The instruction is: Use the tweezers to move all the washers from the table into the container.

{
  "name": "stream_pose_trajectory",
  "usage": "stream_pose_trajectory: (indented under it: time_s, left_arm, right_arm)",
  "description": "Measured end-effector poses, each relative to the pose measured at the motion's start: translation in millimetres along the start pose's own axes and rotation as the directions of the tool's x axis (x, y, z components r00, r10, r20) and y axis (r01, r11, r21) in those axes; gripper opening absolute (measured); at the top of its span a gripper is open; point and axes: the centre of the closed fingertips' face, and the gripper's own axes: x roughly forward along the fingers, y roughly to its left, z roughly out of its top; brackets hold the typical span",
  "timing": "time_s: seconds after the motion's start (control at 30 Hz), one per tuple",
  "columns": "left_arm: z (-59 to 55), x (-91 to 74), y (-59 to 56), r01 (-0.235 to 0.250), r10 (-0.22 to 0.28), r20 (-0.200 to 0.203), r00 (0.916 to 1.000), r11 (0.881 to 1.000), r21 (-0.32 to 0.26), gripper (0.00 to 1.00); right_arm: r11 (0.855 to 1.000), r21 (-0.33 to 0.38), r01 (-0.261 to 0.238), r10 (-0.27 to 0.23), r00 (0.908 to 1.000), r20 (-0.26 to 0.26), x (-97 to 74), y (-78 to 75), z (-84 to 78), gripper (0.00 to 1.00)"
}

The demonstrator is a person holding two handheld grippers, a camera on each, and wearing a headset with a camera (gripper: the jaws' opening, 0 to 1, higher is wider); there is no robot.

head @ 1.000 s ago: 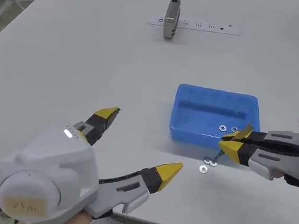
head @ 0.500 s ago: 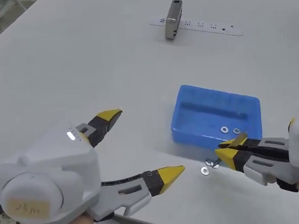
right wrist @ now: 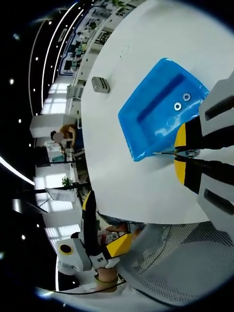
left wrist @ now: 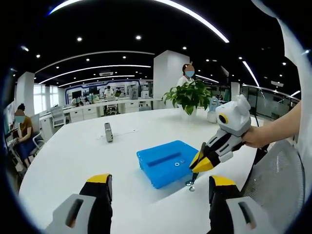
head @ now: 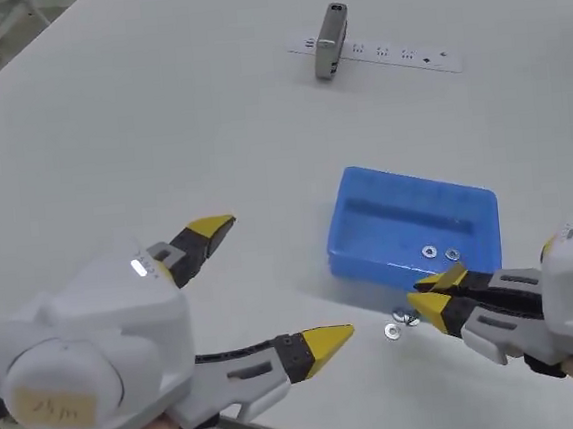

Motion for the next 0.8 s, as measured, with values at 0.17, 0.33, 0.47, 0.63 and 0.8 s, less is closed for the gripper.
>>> stream_pose_trajectory:
  time_s: [0.17,0.33,0.47,0.63,0.8]
  left_arm:
    - [0.4,-0.5,1.0,-0.005,0.005,0.002,1.0000,1.000,-0.001,0.83]
    - [1.8,-1.0,1.9,-0.009,0.009,0.011,0.9999,1.000,-0.006,0.83]
    - [1.9,-1.2,2.1,-0.010,0.010,0.011,0.9999,1.000,-0.005,0.82]
    - [2.2,-1.5,2.3,-0.010,0.010,0.013,0.9999,1.000,-0.007,0.82]
    - [1.7,-1.5,2.7,-0.012,0.012,0.010,0.9999,1.000,-0.002,0.82]
  right_arm:
    - [1.000,-0.009,0.004,-0.004,1.0000,-0.002,-3.1,0.5,2.5,0.02]
    - [1.000,-0.003,0.000,0.000,0.9995,0.033,-14.7,3.1,20.2,0.02]
    - [1.000,0.000,-0.002,0.002,0.9972,0.074,-23.8,3.4,38.7,0.02]
    - [1.000,0.007,-0.010,0.009,0.9911,0.133,-31.2,-0.6,62.9,0.02]
    - [0.999,0.032,-0.010,0.004,0.9845,0.175,-32.0,-10.7,76.7,0.02]
